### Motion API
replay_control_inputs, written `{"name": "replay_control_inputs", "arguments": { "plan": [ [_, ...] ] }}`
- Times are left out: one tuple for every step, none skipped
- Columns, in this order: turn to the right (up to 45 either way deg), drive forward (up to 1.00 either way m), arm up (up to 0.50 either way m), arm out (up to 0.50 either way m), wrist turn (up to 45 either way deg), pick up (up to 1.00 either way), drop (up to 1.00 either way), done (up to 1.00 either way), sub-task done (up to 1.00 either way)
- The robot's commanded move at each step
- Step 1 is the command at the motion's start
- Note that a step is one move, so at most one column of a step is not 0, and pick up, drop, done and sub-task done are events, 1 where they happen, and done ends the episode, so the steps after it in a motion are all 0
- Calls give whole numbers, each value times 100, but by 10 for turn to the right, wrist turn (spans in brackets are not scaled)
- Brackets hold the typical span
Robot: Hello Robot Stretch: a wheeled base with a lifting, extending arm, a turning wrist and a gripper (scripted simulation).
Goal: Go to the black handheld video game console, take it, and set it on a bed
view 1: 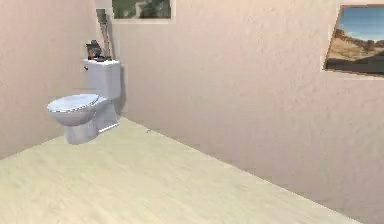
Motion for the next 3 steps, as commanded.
{"name": "replay_control_inputs", "arguments": {
  "plan": [
    [390,0,0,0,0,0,0,0,0],
    [0,100,0,0,0,0,0,0,0],
    [210,0,0,0,0,0,0,0,0]
  ]
}}
